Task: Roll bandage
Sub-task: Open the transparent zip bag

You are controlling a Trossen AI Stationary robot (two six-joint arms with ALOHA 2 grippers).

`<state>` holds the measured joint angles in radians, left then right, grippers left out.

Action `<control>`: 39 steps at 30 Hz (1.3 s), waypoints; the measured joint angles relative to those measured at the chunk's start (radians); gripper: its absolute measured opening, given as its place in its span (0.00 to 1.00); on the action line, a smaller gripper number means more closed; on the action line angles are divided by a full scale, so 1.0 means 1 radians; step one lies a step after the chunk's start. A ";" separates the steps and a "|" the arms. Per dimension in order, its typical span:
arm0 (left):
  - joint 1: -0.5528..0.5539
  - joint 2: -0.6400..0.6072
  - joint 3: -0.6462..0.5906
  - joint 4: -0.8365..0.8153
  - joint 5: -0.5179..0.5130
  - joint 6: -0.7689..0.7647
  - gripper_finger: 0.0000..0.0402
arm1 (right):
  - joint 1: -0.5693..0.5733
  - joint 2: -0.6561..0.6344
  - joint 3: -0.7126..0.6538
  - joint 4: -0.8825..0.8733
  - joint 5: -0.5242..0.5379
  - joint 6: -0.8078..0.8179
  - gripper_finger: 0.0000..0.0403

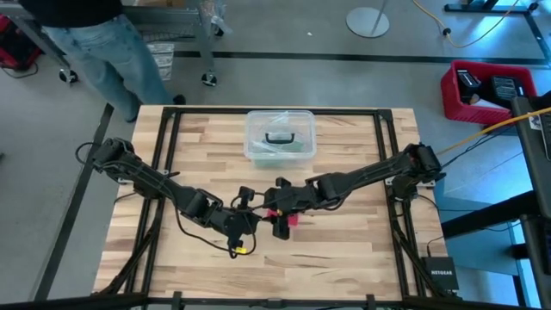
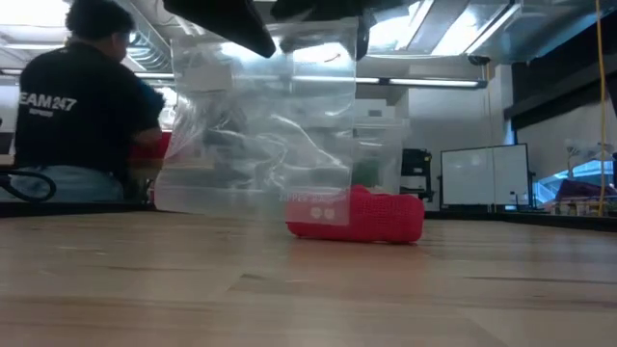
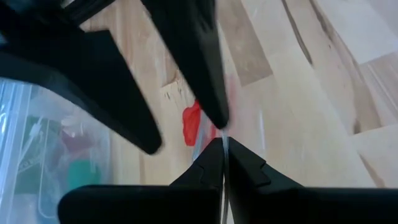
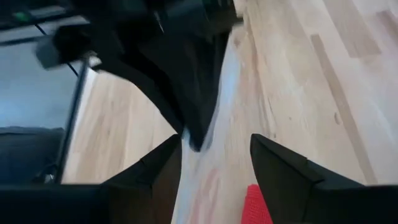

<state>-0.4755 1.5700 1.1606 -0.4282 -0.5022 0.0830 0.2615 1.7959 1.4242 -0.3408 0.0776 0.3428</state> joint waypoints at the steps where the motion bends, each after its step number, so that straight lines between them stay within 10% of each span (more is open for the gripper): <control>1: 0.000 0.000 0.000 0.000 0.000 0.001 0.01 | 0.000 0.009 0.000 -0.002 -0.002 0.000 0.48; 39: -0.009 0.000 0.000 0.003 0.002 0.026 0.01 | -0.027 0.033 0.000 0.017 -0.108 -0.018 0.37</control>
<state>-0.4847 1.5703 1.1606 -0.4255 -0.4999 0.1085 0.2344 1.8292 1.4242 -0.3238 -0.0309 0.3251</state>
